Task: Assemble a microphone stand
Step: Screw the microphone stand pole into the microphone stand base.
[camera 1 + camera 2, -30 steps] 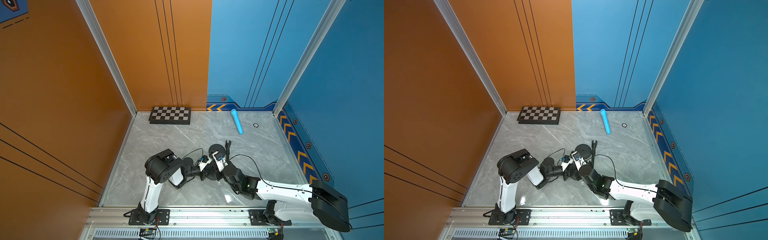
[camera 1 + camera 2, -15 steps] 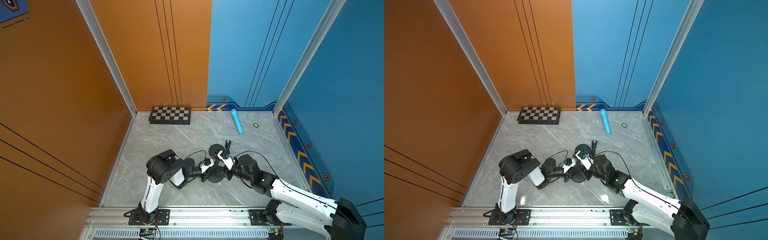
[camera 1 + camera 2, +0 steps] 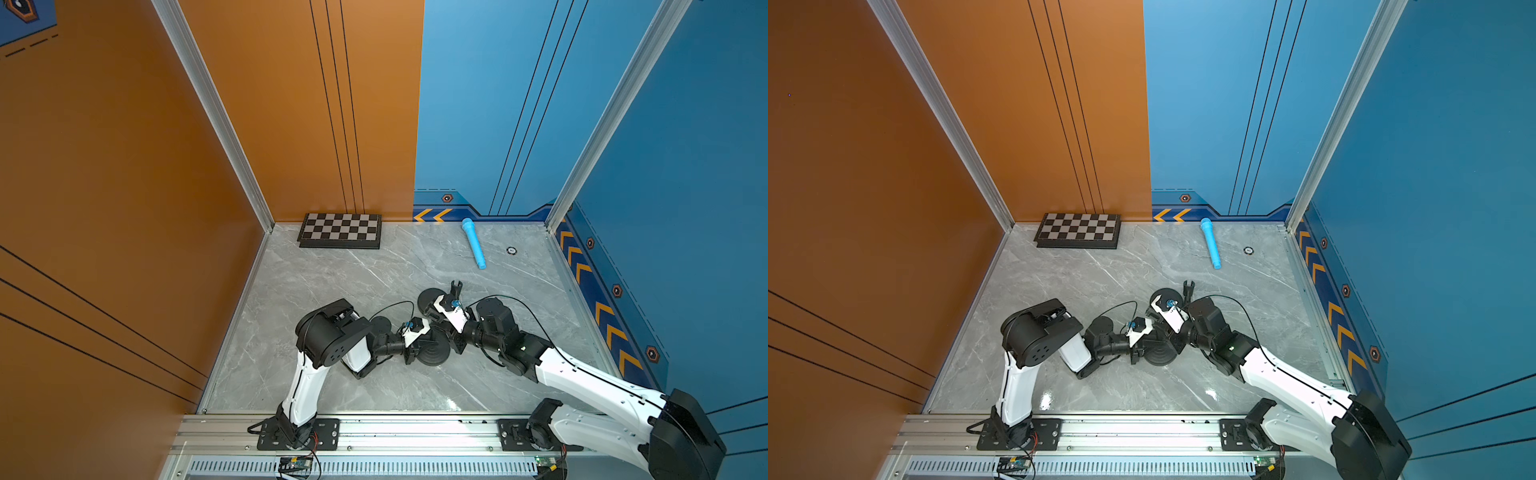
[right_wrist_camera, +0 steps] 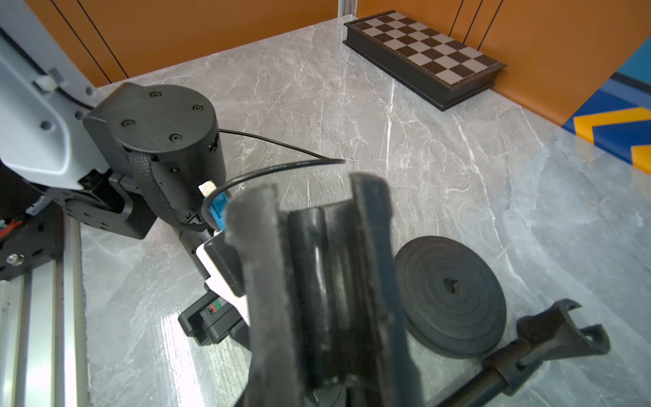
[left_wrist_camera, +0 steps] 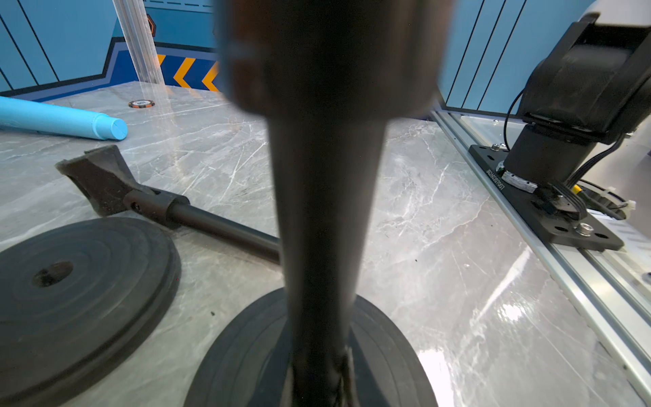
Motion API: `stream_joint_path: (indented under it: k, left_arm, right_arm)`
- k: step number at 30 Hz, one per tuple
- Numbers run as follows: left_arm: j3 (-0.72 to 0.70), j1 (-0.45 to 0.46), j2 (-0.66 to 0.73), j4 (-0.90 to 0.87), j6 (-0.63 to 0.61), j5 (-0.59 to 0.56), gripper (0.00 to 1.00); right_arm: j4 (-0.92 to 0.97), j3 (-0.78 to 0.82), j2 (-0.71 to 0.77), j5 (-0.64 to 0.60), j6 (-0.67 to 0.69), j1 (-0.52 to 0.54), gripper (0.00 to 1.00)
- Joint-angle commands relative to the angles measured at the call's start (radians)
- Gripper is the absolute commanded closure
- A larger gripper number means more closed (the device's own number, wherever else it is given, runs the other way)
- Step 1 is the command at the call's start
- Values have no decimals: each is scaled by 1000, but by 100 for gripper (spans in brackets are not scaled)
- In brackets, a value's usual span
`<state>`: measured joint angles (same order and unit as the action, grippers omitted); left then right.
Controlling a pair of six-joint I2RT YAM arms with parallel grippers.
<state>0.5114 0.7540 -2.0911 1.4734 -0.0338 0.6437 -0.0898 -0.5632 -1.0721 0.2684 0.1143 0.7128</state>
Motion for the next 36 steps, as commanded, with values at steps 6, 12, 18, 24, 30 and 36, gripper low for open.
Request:
stream_joint_path:
  k: [6, 12, 18, 24, 30, 36]
  left_arm:
    - [-7, 17, 16, -61, 37, -43, 77]
    - [3, 44, 58, -62, 57, -147, 70]
    - [28, 66, 66, -62, 62, -189, 77]
    - [11, 52, 57, -61, 53, -181, 100]
    - [-4, 22, 47, -62, 37, -121, 100]
    - [-4, 19, 39, -62, 27, -93, 100]
  right_arm:
    - [-141, 118, 50, -553, -255, 181, 100]
    - [-137, 124, -15, -986, -480, 399, 100]
    - [-66, 47, -113, -1066, -562, 469, 100]
    - [-95, 31, -95, -848, -412, 453, 78]
    - [-27, 76, 100, -464, -183, 282, 61]
    - [27, 127, 215, 49, 14, -3, 54]
